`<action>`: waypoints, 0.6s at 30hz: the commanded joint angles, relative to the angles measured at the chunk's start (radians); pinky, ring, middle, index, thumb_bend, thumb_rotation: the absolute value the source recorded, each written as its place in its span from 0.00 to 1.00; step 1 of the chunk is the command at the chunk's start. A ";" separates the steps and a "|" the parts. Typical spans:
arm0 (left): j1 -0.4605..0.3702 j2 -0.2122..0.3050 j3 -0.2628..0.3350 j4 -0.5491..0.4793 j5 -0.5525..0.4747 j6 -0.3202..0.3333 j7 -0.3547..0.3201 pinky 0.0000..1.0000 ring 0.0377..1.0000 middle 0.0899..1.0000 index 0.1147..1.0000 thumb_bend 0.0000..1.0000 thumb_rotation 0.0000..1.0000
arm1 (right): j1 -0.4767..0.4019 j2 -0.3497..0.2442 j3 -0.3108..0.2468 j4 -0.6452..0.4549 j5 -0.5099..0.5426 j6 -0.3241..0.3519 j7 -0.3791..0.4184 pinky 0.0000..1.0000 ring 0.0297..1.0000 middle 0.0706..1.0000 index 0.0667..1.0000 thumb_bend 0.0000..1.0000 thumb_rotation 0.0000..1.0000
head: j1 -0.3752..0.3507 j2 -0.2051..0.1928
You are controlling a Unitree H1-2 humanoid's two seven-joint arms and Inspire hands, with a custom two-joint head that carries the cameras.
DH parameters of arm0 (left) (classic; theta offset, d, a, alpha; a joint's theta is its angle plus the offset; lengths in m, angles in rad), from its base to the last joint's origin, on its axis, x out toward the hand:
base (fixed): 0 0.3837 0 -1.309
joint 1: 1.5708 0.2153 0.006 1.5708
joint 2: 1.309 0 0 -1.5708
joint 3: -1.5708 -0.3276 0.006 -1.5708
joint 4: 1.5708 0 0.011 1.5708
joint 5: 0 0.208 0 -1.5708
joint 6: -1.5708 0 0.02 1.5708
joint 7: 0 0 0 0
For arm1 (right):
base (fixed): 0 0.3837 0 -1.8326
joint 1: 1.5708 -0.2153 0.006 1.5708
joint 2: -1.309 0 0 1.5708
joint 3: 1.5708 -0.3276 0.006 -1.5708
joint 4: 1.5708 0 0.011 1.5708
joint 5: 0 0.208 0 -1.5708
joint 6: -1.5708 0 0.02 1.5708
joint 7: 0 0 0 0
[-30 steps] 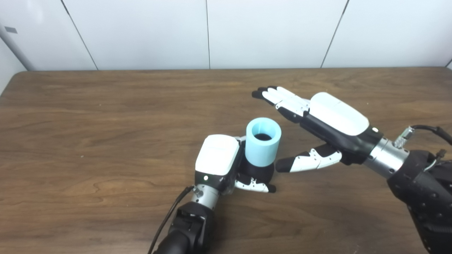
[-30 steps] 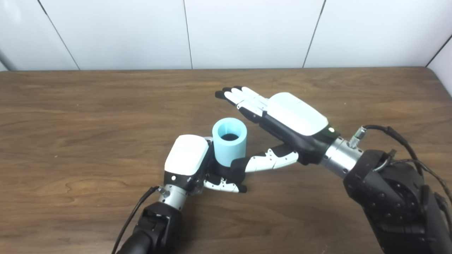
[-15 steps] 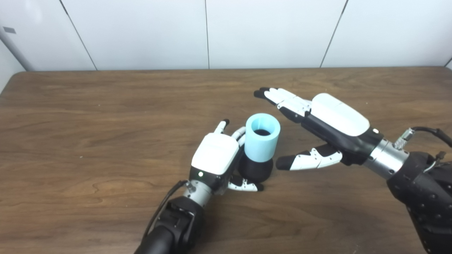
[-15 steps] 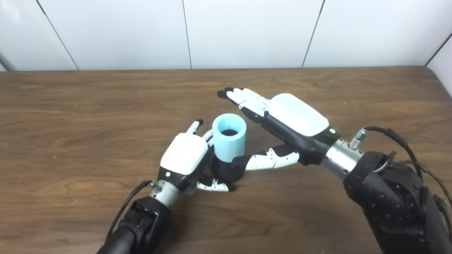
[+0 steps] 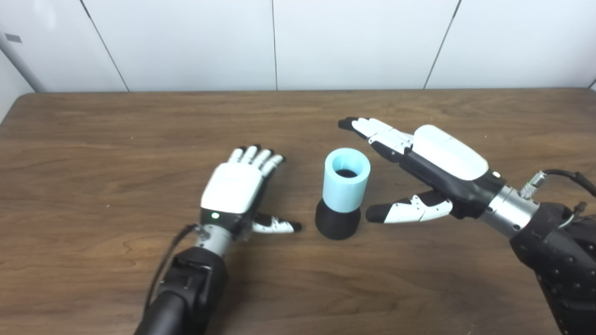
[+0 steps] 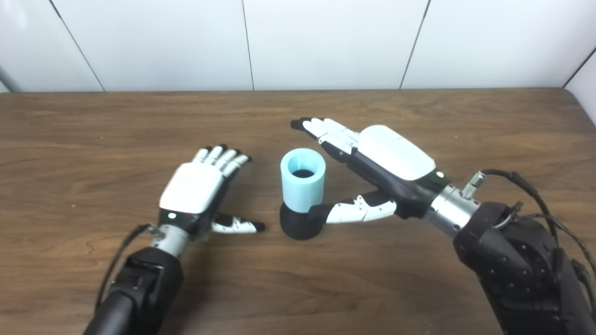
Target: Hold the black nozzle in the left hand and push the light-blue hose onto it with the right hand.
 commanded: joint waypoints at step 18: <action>0.042 0.031 0.249 -0.182 -0.220 0.031 0.015 0.99 0.94 0.92 0.89 0.86 0.55 | 0.029 0.006 -0.071 0.038 0.046 -0.017 -0.087 0.87 0.98 0.99 1.00 0.59 1.00 | 0.011 -0.005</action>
